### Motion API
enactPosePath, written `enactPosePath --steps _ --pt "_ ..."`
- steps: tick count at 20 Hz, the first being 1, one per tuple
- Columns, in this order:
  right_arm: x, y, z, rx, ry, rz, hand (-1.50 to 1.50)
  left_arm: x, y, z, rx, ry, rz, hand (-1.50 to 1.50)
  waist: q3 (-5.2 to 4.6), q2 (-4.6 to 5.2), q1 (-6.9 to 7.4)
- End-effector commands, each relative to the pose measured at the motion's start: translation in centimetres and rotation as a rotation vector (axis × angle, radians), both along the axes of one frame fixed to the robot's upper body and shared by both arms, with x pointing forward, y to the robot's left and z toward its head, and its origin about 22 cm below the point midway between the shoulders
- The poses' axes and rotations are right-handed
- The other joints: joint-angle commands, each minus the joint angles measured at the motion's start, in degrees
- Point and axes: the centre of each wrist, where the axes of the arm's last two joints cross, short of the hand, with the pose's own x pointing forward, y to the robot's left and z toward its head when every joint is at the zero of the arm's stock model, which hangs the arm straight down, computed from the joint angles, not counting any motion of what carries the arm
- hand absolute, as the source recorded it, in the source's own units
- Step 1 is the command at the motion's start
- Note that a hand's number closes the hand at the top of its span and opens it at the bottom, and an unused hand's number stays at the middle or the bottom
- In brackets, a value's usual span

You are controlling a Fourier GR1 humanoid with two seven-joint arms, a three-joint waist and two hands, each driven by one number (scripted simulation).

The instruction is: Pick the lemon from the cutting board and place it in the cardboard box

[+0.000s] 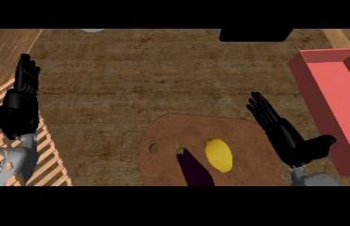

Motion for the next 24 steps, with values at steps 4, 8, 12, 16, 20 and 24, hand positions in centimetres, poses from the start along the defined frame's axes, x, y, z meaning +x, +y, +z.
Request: enactPosePath --steps 4,8,12,16,20,24 --pt "3.7 -1.3 9.9 -0.070 -0.384 0.042 -1.50 -0.8 -3.5 -1.0 0.063 0.050 -0.252 0.00 -0.34 -0.99 -1.94" --pt "4.7 -4.6 15.9 -0.463 -0.525 0.067 -1.50 -2.0 -4.4 -2.8 0.057 0.094 -0.402 0.00 -0.58 -1.14 -4.42" --pt "4.3 -4.6 16.1 -0.492 -0.608 0.152 -1.50 -2.3 -3.5 -1.7 0.128 0.116 -0.478 0.00 -0.23 -0.20 -3.16" --pt "3.5 -4.1 16.7 -0.655 -0.733 0.295 -1.50 -1.8 -4.6 -0.7 0.125 0.113 -0.550 0.00 -0.29 -0.01 -2.00" --pt "2.7 -3.5 18.8 -0.778 -0.808 0.343 -1.50 -1.2 -4.9 0.4 0.135 0.103 -0.534 0.00 -0.41 -0.14 -1.53" --pt "1.0 -2.2 19.2 -1.017 -0.730 0.488 -1.50 -1.2 -4.3 0.1 0.150 0.086 -0.556 0.00 -0.54 -0.32 -1.82"
